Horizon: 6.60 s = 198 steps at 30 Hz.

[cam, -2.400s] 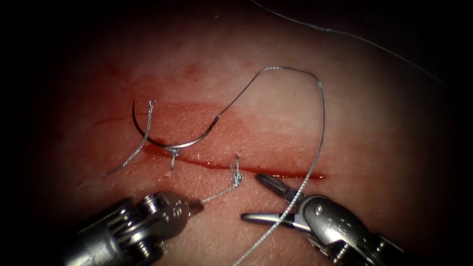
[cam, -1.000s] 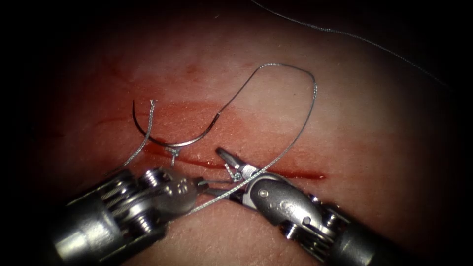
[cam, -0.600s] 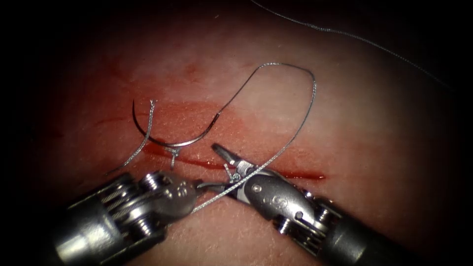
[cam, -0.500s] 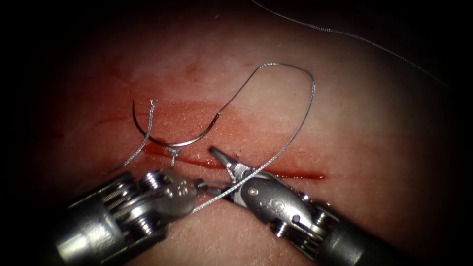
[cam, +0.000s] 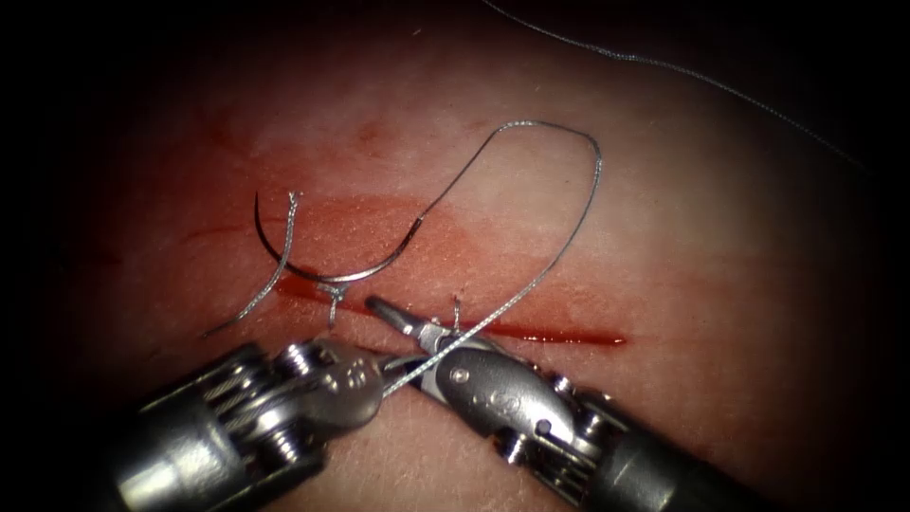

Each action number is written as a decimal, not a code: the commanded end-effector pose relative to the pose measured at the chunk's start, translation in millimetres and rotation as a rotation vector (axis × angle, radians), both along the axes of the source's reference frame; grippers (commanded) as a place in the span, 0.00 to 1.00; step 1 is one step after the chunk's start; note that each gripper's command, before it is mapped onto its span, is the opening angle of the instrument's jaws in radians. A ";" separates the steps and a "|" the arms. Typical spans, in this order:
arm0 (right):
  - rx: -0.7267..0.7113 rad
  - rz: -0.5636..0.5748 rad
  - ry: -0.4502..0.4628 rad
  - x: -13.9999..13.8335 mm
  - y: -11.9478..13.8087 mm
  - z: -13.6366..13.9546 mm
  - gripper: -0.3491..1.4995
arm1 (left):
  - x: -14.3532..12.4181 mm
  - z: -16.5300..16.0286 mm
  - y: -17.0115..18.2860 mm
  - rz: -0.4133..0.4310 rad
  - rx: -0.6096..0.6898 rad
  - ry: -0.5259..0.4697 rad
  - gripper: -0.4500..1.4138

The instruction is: Wound Closure

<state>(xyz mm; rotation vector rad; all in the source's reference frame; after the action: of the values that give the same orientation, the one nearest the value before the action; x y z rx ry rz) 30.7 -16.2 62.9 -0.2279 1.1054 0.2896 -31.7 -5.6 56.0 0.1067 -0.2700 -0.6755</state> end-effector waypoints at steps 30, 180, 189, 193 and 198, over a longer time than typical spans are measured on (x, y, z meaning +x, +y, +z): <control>0.188 0.116 -0.093 -16.5 0.2 -2.3 0.16 | 22.1 9.3 10.7 -0.059 -0.087 0.272 0.73; -0.033 -0.168 0.458 -21.1 14.9 -7.4 0.00 | -2.9 5.6 14.8 -0.581 0.370 -0.806 0.77; -0.268 -0.317 0.180 -19.7 16.5 -12.1 0.00 | -4.5 6.4 11.3 -0.622 0.896 -1.019 0.59; -0.279 -0.329 0.185 -19.2 16.4 -12.6 0.00 | -5.8 8.3 8.3 -0.556 0.913 -0.989 0.32; -0.279 -0.342 0.199 -18.2 15.9 -12.7 0.00 | -4.9 7.7 9.7 -0.622 0.905 -0.982 0.49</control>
<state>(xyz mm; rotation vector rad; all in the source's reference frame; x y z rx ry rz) 12.1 -1.4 51.0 -0.2454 1.3556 -0.1534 -36.2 2.9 64.2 1.3016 -0.9239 -1.3192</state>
